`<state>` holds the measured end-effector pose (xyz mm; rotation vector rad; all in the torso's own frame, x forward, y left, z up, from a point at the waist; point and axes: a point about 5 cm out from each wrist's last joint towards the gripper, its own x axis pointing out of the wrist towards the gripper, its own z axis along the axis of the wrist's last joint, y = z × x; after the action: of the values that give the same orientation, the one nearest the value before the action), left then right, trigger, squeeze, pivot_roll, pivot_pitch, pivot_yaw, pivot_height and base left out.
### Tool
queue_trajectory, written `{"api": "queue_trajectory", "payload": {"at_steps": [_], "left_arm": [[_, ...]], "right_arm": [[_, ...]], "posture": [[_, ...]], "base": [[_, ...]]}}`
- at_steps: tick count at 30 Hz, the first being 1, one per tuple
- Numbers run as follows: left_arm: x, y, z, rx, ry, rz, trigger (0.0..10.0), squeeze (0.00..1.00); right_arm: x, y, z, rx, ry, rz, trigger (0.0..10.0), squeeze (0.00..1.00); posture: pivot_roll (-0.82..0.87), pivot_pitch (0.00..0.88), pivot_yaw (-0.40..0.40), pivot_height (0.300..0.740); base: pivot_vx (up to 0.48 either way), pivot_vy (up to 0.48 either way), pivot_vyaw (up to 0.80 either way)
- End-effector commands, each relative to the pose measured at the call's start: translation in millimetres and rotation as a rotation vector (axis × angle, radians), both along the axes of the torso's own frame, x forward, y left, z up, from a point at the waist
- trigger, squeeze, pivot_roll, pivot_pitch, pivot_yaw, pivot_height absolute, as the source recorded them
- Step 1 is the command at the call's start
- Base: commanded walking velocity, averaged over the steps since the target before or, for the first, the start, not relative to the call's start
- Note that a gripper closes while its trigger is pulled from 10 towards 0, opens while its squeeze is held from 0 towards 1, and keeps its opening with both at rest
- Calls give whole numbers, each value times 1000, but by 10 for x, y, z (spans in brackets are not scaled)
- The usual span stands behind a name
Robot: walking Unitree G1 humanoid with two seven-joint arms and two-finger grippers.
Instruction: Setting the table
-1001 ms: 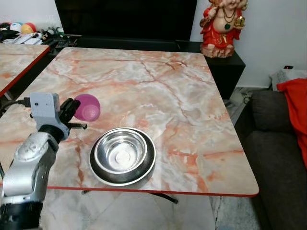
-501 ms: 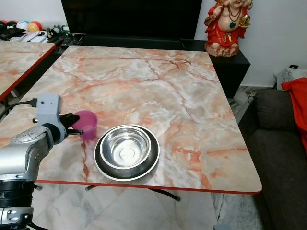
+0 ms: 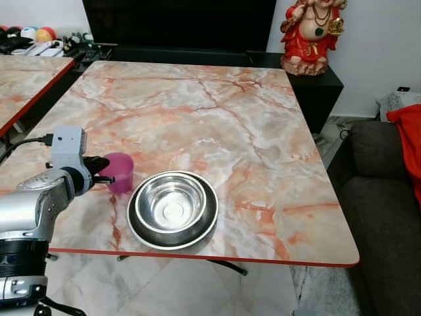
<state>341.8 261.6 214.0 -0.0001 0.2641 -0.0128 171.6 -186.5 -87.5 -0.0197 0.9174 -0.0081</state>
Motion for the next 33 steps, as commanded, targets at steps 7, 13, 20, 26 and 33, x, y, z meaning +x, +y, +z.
{"api": "queue_trajectory", "payload": {"at_steps": [7,13,20,26,33], "left_arm": [[-4,39,3,-65,21,26,10000,325],[-4,41,-9,-77,28,41,10000,329],[-5,31,-27,-101,35,53,10000,329],[-8,31,-26,-109,35,59,10000,376],[-12,28,-2,-118,21,70,10000,420]], "right_arm": [[-82,7,-38,4,26,-3,10000,0],[-79,7,-37,5,26,-7,10000,0],[-72,4,-34,4,25,-8,10000,0],[-68,6,-33,4,25,-6,10000,0],[-67,5,-32,3,25,-4,10000,0]], "posture": [[66,123,-3,740],[63,129,-4,740],[63,137,-6,740],[67,140,-7,740],[68,141,-8,740]], "base": [[0,0,0],[0,0,0],[0,0,0],[0,0,0],[0,0,0]]}}
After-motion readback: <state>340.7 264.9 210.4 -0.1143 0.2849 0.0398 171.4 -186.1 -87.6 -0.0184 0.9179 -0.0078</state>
